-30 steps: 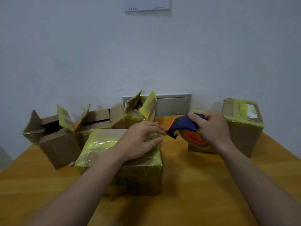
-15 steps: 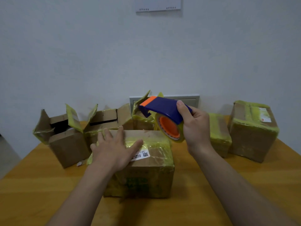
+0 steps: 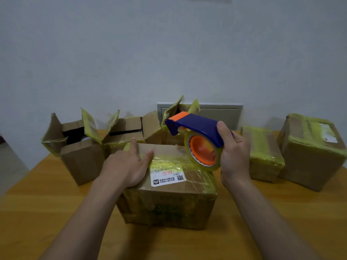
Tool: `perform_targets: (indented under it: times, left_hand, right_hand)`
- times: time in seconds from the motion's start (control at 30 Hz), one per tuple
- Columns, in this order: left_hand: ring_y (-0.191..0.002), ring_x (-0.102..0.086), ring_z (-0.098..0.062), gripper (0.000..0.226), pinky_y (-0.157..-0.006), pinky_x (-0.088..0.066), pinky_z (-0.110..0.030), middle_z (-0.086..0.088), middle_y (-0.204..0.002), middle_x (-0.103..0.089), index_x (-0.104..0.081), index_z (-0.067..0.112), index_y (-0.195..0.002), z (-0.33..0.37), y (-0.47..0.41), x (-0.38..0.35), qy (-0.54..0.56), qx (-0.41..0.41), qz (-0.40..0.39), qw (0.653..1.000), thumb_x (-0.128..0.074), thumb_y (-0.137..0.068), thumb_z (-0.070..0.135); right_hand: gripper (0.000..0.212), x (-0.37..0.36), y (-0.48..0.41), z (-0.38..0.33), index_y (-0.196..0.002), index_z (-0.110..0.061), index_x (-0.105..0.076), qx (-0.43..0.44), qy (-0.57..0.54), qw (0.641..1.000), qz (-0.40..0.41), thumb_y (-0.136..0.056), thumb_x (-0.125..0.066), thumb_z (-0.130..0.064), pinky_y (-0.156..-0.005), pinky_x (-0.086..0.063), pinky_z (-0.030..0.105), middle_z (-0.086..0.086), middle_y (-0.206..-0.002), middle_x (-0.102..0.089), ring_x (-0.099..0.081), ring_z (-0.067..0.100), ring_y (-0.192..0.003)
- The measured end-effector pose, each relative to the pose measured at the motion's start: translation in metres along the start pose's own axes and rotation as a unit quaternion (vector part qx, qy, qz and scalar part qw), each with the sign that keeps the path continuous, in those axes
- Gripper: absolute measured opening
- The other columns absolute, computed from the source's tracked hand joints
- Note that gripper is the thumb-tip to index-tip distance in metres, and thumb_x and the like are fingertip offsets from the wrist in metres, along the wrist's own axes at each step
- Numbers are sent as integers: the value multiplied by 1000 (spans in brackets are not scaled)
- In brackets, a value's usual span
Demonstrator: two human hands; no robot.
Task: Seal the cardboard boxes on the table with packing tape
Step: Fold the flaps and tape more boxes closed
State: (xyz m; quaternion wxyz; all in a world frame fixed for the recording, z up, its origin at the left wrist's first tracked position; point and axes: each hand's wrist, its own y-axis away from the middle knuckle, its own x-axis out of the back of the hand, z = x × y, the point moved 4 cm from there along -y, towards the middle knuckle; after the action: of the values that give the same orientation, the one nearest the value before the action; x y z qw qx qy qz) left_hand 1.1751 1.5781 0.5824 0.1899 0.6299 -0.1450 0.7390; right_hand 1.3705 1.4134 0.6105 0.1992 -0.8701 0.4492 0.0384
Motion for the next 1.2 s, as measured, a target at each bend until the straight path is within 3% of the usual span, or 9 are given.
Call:
perform_targets:
  times: [0.13, 0.3, 0.4, 0.53, 0.63, 0.73, 0.93, 1.07, 1.2]
  left_hand:
    - [-120, -62, -36, 83, -97, -53, -45, -18, -147, -54, 5, 39, -162, -2, 3, -1, 2, -22, -10, 1000, -10, -92, 81]
    - [-137, -50, -31, 89, -109, -44, -44, -7, -160, -42, 7, 53, -159, 12, 3, 6, 53, -110, -38, 992, -14, -80, 88]
    - [-135, -49, -23, 88, -108, -43, -43, 2, -159, -41, -11, 51, -160, 30, 3, 13, 62, -185, -6, 981, -25, -82, 89]
    - [-124, -54, -21, 66, -100, -45, -45, 5, -136, -60, -52, 38, -139, 60, 26, 33, -18, -196, 158, 968, -43, -89, 79]
    - [-134, -47, -27, 95, -109, -41, -56, 2, -141, -57, -55, 37, -136, 89, 62, 19, -9, -157, 46, 986, -25, -71, 101]
    - [-155, -17, -38, 128, -121, -16, -69, -7, -165, -29, -33, 32, -154, 116, 84, -2, -38, -143, -51, 988, -19, -54, 111]
    - [-148, -30, -19, 80, -125, -5, -63, 10, -157, -38, -40, 37, -143, 128, 82, 3, 9, -274, -89, 957, -58, -79, 81]
    - [-156, -10, -4, 74, -125, 16, -51, 25, -165, -25, -42, 45, -149, 118, 81, 6, 61, -371, -135, 917, -73, -83, 56]
    - [-158, 5, -7, 71, -125, 14, -55, 22, -170, -13, -40, 56, -147, 114, 90, 5, 53, -365, -124, 921, -71, -84, 48]
  right_hand:
    - [32, 3, 5, -1, -81, -18, -75, -25, -10, 1000, 4, -100, -57, -35, -69, -52, 26, -1, -71, -71, -64, 14, -72]
    - [32, 11, 7, -18, -77, -16, -79, -28, -28, 999, 8, -99, -61, -31, -76, -53, 37, 4, -73, -73, -66, 20, -74]
    - [34, 20, 11, -24, -75, -16, -77, -17, -47, 998, 47, -100, -60, -30, -73, -54, 31, -1, -71, -72, -66, 14, -72]
    - [31, 37, 15, -23, -81, -11, -73, -11, -45, 995, 86, -101, -58, -30, -60, -50, 16, -9, -64, -69, -63, 3, -63]
    - [30, 47, 17, -20, -81, -14, -74, -17, -48, 993, 109, -101, -59, -30, -61, -49, 19, -9, -66, -69, -62, 5, -64]
    - [27, 54, 17, -20, -85, -17, -74, -24, -65, 989, 129, -101, -59, -32, -66, -51, 23, -8, -71, -72, -66, 6, -69]
    - [28, 66, 20, -37, -94, -13, -76, -16, -74, 991, 109, -101, -59, -34, -71, -54, 27, 0, -83, -75, -69, 14, -81]
    - [26, 67, 24, -45, -94, -13, -75, -4, -76, 992, 98, -101, -59, -32, -68, -53, 24, -3, -80, -75, -68, 14, -81]
    - [28, 65, 30, -46, -100, -6, -73, 5, -66, 993, 93, -101, -57, -29, -62, -52, 17, -7, -75, -74, -68, 5, -74]
